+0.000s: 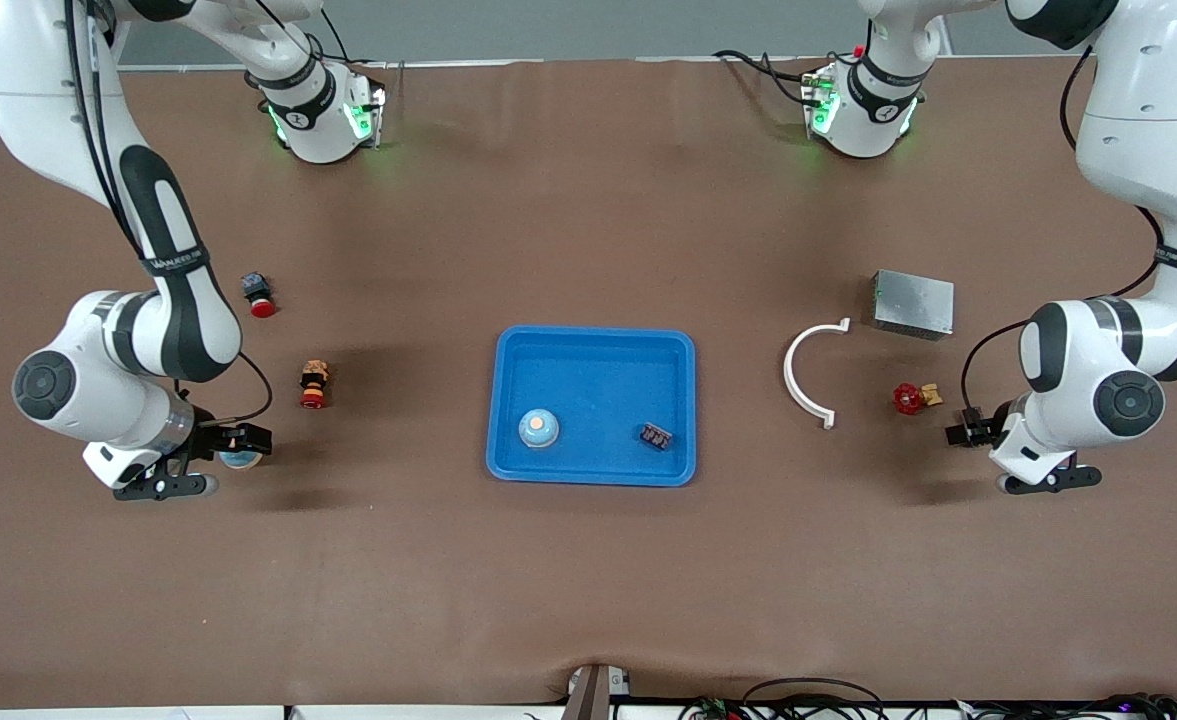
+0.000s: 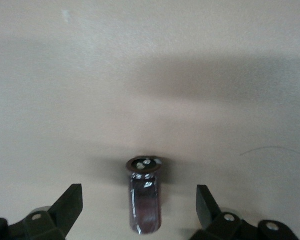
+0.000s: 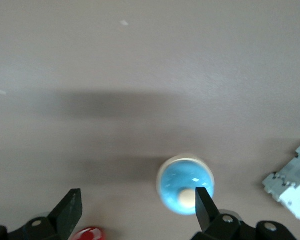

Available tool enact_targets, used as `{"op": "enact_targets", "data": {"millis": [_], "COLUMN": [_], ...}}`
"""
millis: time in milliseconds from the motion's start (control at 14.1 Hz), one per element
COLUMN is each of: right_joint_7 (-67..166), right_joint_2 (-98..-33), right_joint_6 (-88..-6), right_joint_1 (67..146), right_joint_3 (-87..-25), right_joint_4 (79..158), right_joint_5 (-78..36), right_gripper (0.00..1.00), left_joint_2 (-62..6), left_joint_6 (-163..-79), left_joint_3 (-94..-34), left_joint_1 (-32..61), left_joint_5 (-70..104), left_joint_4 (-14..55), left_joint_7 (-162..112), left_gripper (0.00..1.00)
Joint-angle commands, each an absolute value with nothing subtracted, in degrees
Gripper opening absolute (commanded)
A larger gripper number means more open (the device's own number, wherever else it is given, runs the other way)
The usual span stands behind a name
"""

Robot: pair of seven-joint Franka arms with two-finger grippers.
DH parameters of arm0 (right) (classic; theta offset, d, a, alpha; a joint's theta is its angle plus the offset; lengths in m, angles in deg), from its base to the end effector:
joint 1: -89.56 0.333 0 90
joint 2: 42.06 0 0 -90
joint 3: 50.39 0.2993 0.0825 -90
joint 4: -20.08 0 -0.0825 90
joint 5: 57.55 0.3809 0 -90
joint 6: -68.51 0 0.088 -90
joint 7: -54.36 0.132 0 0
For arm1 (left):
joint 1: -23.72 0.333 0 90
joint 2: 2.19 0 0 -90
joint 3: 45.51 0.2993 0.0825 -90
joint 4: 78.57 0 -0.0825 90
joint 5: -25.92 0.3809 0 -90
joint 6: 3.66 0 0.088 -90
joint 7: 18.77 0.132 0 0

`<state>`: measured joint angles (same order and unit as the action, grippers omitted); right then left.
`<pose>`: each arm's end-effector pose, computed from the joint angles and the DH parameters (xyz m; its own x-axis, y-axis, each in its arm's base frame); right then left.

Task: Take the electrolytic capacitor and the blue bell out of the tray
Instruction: 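Set the bell by the white block while the left gripper sets the capacitor, then move both grippers back over the blue tray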

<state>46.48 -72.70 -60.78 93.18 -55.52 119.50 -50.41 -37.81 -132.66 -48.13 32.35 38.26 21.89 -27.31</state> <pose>0.6547 -0.0078 0.2346 0.9990 0.0440 -0.0049 0.0437 -0.9977 -0.0511 0.6322 0.0778 0.1701 0.9865 0.1216 -0.1096 0.1058 -0.9845 -0.1401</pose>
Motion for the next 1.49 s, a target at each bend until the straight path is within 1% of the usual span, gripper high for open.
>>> {"op": "enact_targets", "data": {"millis": [0,283,495,637,778,920,1061,1202,1344,1415], "right_joint_7": [53.54,68.03,80.51,86.85,91.96,95.74,98.47,101.54,105.76,107.69], "right_joint_2": [-72.29,-72.47,-73.08,-73.87,-75.10,-76.07,-77.03,-78.43,-79.84,-80.72], "right_joint_6": [-58.32,-58.67,-58.40,-58.40,-58.32,-58.32,-58.40,-58.32,-58.32,-58.32], "right_joint_1": [96.41,103.87,110.46,114.16,117.32,119.09,121.19,122.95,124.71,125.33], "right_joint_3": [-55.67,-55.58,-55.67,-55.67,-55.67,-55.67,-55.84,-55.93,-55.93,-55.84], "right_joint_4": [117.38,116.32,112.73,110.35,108.24,106.83,106.39,104.99,104.11,103.58], "right_joint_5": [-49.82,-49.55,-49.73,-50.08,-50.17,-50.25,-50.34,-51.04,-53.58,-54.73], "right_gripper": [1.00,1.00,1.00,1.00,1.00,1.00,1.00,1.00,1.00,1.00], "left_joint_2": [-33.49,-29.71,-29.00,-29.00,-29.17,-29.78,-30.58,-31.89,-34.43,-35.40], "left_joint_6": [-128.22,-124.53,-118.99,-117.32,-113.98,-110.47,-109.22,-109.31,-109.40,-109.66], "left_joint_3": [-48.93,-51.30,-55.16,-58.24,-61.75,-64.22,-64.32,-64.32,-64.32,-64.32], "left_joint_1": [32.77,32.33,32.16,32.07,31.81,30.15,26.73,24.08,21.01,19.87], "left_joint_5": [38.66,36.73,36.37,36.38,36.29,36.29,35.15,32.87,32.07,31.89], "left_joint_4": [22.24,21.45,19.09,17.85,15.57,11.54,8.37,6.78,2.40,1.25], "left_joint_7": [-27.56,-32.82,-42.29,-48.45,-55.82,-64.00,-69.81,-76.48,-83.16,-85.98], "left_gripper": [1.00,1.00,1.00,1.00,1.00,1.00,1.00,1.00,1.00,1.00]}}
